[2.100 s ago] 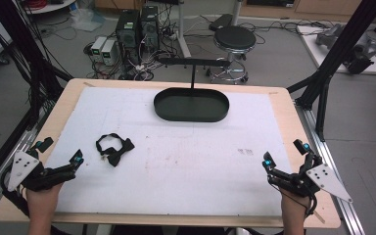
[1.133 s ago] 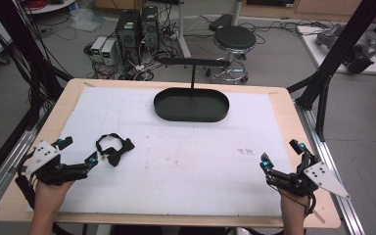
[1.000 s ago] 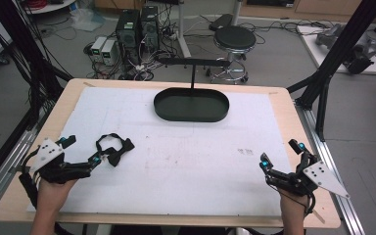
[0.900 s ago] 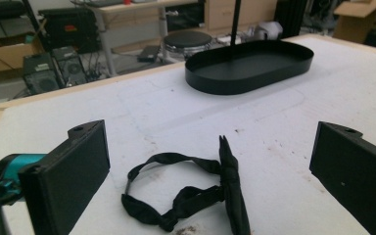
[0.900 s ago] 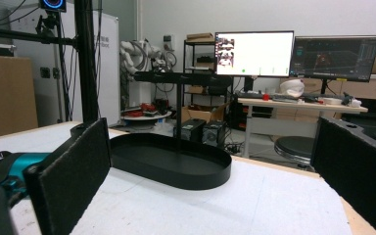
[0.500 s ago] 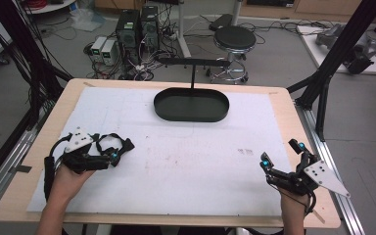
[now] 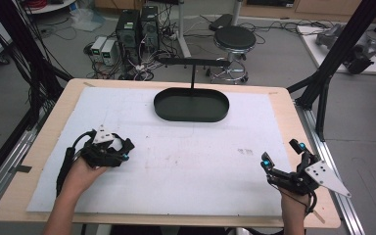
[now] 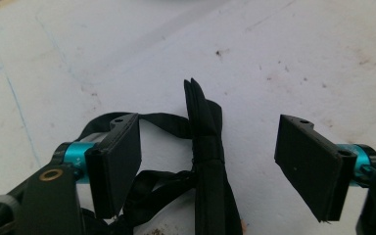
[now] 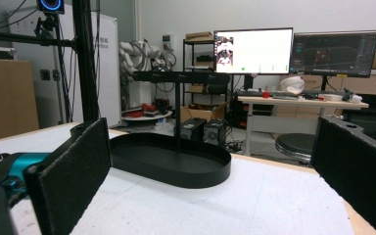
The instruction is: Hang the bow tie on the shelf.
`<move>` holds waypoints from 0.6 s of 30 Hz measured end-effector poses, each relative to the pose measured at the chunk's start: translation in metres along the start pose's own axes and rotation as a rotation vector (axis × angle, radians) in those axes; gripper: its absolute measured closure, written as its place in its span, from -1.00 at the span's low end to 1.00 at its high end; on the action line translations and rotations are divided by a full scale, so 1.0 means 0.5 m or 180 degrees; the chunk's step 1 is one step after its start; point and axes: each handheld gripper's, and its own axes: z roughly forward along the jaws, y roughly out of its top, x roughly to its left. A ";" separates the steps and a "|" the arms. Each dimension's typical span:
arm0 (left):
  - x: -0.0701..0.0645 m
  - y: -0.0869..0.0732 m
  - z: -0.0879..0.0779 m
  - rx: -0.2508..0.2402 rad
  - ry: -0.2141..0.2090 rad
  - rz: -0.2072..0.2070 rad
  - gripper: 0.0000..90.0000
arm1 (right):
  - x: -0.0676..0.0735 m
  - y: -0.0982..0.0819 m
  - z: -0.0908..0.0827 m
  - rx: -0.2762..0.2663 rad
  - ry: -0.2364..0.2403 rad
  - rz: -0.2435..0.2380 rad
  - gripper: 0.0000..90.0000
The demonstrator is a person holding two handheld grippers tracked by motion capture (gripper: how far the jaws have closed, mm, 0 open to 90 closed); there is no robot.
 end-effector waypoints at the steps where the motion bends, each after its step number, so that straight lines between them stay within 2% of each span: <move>1: 0.000 0.001 0.004 0.0042 0.0002 0.0012 -0.36 | 0.000 0.000 0.000 -0.0003 0.0004 -0.0003 -0.98; 10: 0.000 0.011 0.025 0.0229 0.0009 0.0023 0.01 | -0.002 0.001 -0.001 0.0002 -0.0012 0.0023 -0.98; 12: 0.001 0.010 0.031 0.0326 -0.0012 0.0026 0.11 | -0.003 0.002 -0.003 -0.0010 -0.0018 0.0029 -0.98; 14: 0.001 0.009 0.033 0.0360 -0.0029 0.0018 0.24 | -0.004 0.003 -0.005 -0.0016 -0.0019 0.0029 -0.98; 15: 0.002 0.008 0.034 0.0405 -0.0053 0.0014 0.24 | -0.004 0.003 -0.005 -0.0016 -0.0019 0.0029 -0.98; 16: 0.002 0.008 0.035 0.0432 -0.0061 0.0017 0.38 | -0.005 0.004 -0.005 -0.0023 -0.0020 0.0038 -0.98; 17: 0.001 0.007 0.036 0.0440 -0.0045 0.0025 0.38 | -0.005 0.004 -0.005 -0.0023 -0.0020 0.0038 -0.98; 18: 0.002 0.006 0.036 0.0467 -0.0043 0.0034 0.48 | -0.006 0.003 -0.006 -0.0016 -0.0023 0.0042 -0.98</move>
